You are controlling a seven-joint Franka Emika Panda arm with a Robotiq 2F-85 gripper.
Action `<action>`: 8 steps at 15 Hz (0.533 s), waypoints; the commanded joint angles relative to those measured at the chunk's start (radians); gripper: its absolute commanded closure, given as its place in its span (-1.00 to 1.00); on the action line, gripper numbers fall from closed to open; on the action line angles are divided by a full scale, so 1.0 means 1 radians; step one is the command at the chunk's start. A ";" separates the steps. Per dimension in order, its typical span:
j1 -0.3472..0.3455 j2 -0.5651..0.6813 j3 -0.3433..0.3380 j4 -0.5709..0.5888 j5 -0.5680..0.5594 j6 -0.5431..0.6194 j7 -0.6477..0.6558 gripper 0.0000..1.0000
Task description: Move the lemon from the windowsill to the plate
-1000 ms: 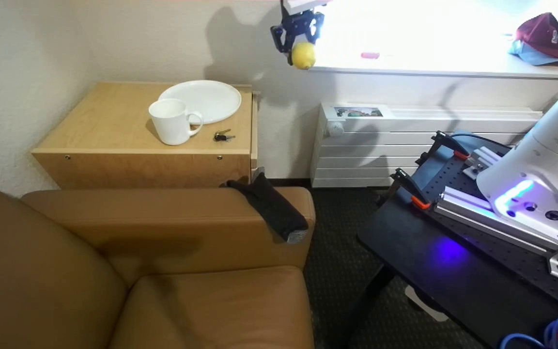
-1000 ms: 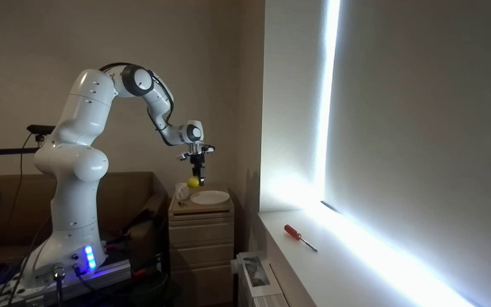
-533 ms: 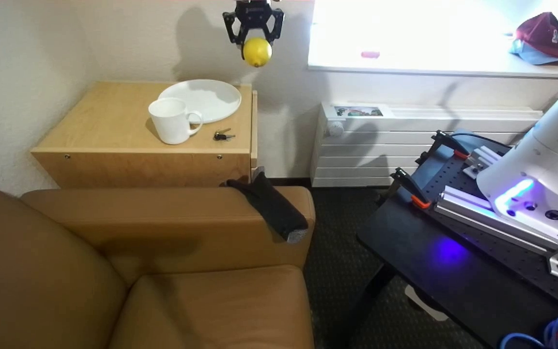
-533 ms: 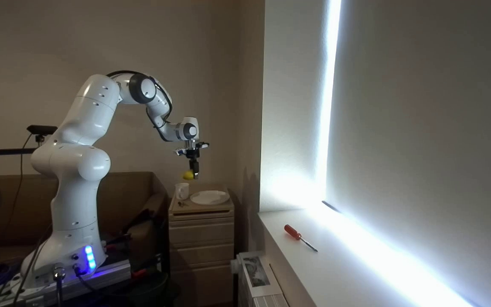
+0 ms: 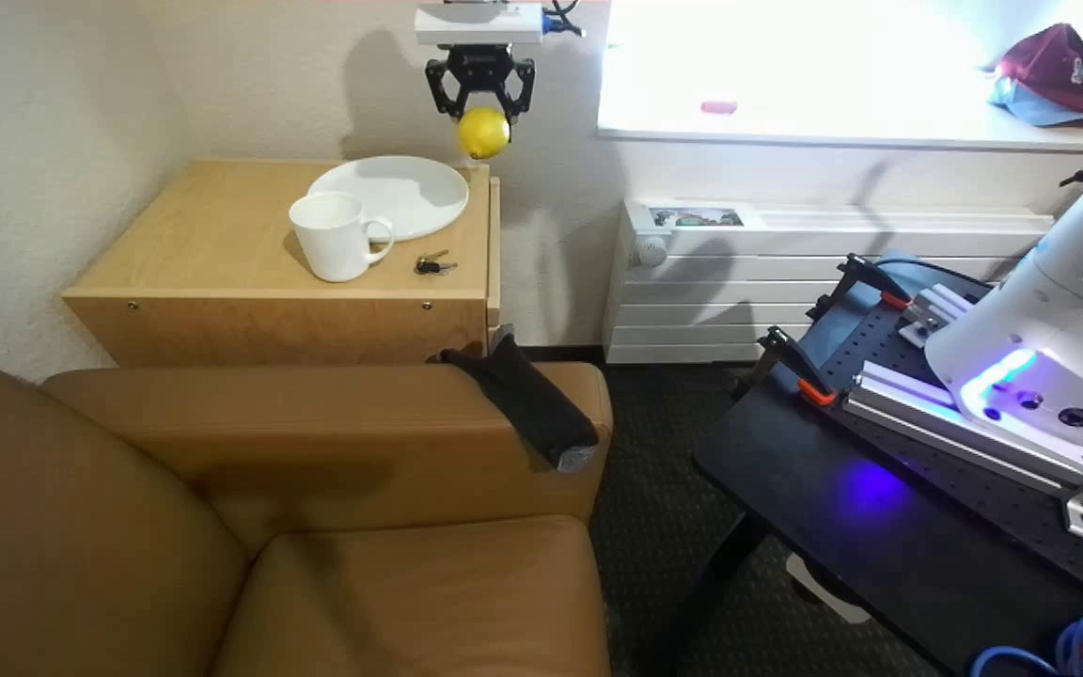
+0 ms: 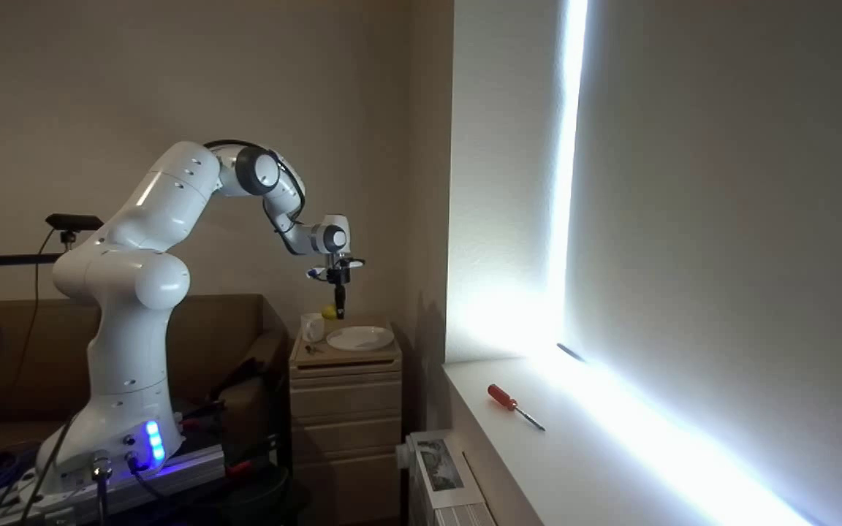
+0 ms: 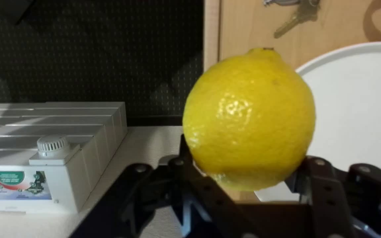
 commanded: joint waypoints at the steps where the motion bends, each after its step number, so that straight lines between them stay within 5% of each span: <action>1: 0.025 0.168 -0.027 0.240 0.059 -0.034 0.158 0.27; 4: 0.051 0.261 -0.052 0.360 0.067 -0.009 0.330 0.27; 6: 0.040 0.225 -0.036 0.295 0.045 -0.001 0.295 0.27; 7: 0.045 0.239 -0.037 0.312 0.045 -0.002 0.304 -0.23; 8: 0.047 0.242 -0.036 0.312 0.045 -0.002 0.304 -0.23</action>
